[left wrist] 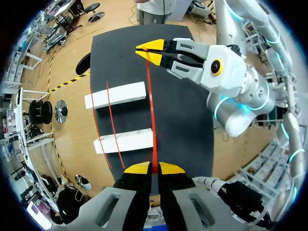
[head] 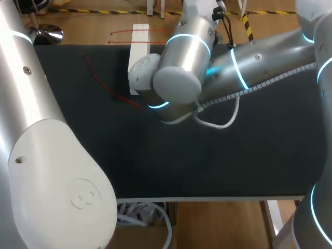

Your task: Grab the tape and strap the tape.

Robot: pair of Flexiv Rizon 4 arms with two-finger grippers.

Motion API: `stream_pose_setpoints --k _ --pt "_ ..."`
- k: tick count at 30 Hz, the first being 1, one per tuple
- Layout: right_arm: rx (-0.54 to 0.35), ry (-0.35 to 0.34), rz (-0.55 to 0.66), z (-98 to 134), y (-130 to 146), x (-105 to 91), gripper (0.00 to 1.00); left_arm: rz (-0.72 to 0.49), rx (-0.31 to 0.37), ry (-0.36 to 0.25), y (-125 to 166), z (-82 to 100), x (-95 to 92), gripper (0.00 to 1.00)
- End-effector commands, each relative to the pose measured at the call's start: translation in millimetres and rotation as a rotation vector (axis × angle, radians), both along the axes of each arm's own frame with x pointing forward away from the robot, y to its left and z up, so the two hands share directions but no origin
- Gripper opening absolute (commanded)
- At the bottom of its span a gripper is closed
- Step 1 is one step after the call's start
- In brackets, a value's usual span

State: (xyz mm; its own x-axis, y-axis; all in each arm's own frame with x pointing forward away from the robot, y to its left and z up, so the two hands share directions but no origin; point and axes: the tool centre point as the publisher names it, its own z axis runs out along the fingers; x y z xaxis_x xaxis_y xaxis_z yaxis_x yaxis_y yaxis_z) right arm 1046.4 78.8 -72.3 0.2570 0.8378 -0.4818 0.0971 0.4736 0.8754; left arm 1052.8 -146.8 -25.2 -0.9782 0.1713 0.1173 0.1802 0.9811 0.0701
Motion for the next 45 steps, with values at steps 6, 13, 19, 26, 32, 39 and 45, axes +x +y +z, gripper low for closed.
stream_pose_setpoints --k 6,13,19,26,32,39,45 --pt "-0.060 0.022 0.010 7 8 -0.8 0.00 0.000 0.007 0.006 -2 1.8 2.5 0.00" --pt "-0.169 0.038 0.004 18 29 0.1 0.00 0.000 0.007 0.006 -2 1.8 2.5 0.00" --pt "-0.327 0.005 -0.009 31 36 3.2 0.00 0.000 0.007 0.006 -2 1.8 2.5 0.00" --pt "-0.439 0.003 -0.015 39 39 3.4 0.00 0.000 0.007 0.006 -2 1.8 2.5 0.00" --pt "-0.468 0.017 -0.004 38 44 7.4 0.00 0.000 0.007 0.006 -2 1.8 2.5 0.00" --pt "-0.425 0.025 0.057 38 60 9.7 0.00 0.000 0.007 0.006 -2 1.8 2.5 0.00" --pt "-0.400 0.015 0.058 39 60 9.8 0.00 0.000 0.007 0.006 -2 1.8 2.5 0.00"
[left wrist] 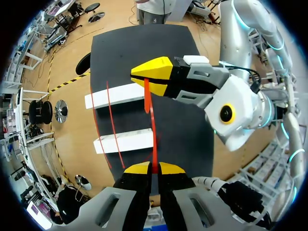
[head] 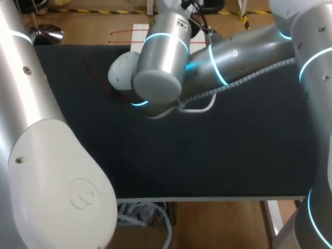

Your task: Grab the tape and strap the tape.

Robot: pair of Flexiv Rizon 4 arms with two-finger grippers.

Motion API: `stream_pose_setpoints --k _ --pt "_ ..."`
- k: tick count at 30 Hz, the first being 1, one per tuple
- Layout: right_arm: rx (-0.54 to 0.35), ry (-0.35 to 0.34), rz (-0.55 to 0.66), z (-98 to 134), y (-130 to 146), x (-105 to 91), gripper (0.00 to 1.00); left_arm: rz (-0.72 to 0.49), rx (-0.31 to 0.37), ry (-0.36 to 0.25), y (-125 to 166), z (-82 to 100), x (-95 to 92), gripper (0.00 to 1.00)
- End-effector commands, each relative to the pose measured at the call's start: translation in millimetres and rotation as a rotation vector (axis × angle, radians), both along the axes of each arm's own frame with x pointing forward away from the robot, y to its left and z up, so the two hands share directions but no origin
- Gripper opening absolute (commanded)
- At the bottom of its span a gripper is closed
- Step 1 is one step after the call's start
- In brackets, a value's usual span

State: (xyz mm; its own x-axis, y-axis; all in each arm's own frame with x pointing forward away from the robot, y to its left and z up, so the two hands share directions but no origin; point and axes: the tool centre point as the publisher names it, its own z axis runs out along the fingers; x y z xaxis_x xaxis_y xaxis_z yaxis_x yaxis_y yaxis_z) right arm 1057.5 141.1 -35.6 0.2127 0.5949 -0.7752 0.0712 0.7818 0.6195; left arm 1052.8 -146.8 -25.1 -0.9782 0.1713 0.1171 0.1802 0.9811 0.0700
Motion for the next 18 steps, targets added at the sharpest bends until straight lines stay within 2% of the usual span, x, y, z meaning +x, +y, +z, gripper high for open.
stream_pose_setpoints --k 1,14,15,18 --pt "0.000 0.006 0.005 2 -2 -1.3 0.00 0.000 0.007 0.006 -2 1.7 2.4 0.00" --pt "0.000 0.006 0.005 2 -2 -1.3 0.00 0.000 0.007 0.006 -2 1.7 2.4 0.00" --pt "-0.051 0.008 0.018 3 1 -1.4 0.00 0.000 0.007 0.006 -2 1.7 2.4 0.00" --pt "-0.127 0.021 0.021 5 10 -5.1 0.00 0.000 0.007 0.006 -2 1.7 2.4 0.00"
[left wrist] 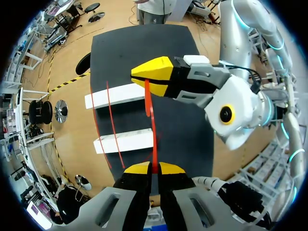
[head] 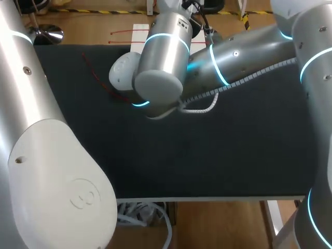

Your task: Grab the tape and strap the tape.

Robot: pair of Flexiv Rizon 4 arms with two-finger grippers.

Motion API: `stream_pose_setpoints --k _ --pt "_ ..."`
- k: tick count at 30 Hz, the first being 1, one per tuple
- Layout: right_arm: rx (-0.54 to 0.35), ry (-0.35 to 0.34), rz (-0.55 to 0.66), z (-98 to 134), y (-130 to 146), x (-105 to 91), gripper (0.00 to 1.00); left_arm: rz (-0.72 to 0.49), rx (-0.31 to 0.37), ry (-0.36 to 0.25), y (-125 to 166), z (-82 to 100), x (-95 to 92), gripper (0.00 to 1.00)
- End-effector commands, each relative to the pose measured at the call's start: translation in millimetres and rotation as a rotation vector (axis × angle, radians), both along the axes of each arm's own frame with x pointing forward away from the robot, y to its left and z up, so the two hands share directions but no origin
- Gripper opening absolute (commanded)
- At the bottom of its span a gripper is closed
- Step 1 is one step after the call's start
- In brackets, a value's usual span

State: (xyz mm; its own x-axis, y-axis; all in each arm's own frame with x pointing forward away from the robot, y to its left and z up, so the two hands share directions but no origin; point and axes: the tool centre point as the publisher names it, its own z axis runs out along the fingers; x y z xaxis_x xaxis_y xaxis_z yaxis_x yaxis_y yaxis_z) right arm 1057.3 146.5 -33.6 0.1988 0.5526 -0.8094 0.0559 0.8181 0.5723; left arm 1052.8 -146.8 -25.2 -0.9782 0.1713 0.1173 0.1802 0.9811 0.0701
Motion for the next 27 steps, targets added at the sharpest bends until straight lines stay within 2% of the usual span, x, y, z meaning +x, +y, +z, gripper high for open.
stream_pose_setpoints --k 1,6,12,21,27 --pt "-0.073 0.013 0.003 4 7 -5.6 0.00 0.000 0.007 0.006 -2 1.8 2.4 0.00" --pt "-0.146 0.041 -0.026 3 12 -12.3 0.00 0.000 0.007 0.006 -2 1.8 2.4 0.00" --pt "-0.163 0.036 -0.074 5 12 -12.4 0.00 0.000 0.007 0.006 -2 1.8 2.4 0.00" --pt "-0.167 0.028 -0.073 8 19 -2.8 0.00 0.000 0.007 0.006 -2 1.8 2.4 0.00" --pt "-0.177 0.035 -0.058 7 25 -3.4 0.00 0.000 0.007 0.006 -2 1.8 2.4 0.00"
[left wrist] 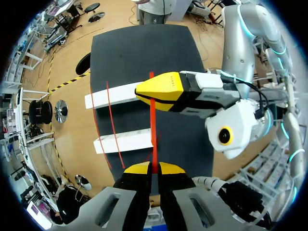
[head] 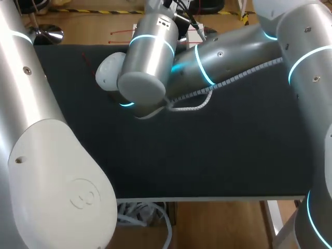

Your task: Grab the tape and strap the tape.

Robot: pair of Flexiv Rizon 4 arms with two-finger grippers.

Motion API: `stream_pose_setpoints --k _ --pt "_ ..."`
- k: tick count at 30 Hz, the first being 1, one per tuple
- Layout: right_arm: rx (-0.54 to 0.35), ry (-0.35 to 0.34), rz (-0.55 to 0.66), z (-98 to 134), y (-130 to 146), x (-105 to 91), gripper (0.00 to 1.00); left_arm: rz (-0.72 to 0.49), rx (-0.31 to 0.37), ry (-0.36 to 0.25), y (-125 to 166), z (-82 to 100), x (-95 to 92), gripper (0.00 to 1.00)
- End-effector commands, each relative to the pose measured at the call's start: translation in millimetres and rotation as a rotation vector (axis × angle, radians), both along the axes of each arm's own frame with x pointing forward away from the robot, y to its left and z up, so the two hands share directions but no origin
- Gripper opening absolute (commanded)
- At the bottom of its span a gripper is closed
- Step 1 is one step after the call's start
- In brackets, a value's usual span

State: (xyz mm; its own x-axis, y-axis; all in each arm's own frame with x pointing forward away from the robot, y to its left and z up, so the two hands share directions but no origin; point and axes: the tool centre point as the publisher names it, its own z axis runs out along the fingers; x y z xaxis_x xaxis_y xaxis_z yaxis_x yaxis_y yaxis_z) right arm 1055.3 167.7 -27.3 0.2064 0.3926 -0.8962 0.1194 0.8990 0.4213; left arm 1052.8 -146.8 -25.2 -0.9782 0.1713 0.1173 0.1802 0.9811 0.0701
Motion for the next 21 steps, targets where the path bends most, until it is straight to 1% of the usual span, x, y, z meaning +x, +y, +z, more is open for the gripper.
stream_pose_setpoints --k 1,7,11,17,21 --pt "-0.002 0.013 0.002 0 5 -1.4 0.00 -0.001 0.006 0.006 -2 1.8 2.4 0.00" --pt "-0.004 0.033 0.013 -4 14 -3.8 0.00 -0.001 0.006 0.006 -2 1.8 2.4 0.00" --pt "-0.009 0.031 0.000 0 14 -3.5 0.00 -0.001 0.006 0.006 -2 1.8 2.4 0.00" --pt "-0.069 0.033 -0.029 6 12 -3.3 0.00 -0.001 0.006 0.006 -2 1.8 2.4 0.00" --pt "-0.082 0.050 -0.045 5 9 -2.6 0.00 -0.001 0.006 0.006 -2 1.8 2.4 0.00"
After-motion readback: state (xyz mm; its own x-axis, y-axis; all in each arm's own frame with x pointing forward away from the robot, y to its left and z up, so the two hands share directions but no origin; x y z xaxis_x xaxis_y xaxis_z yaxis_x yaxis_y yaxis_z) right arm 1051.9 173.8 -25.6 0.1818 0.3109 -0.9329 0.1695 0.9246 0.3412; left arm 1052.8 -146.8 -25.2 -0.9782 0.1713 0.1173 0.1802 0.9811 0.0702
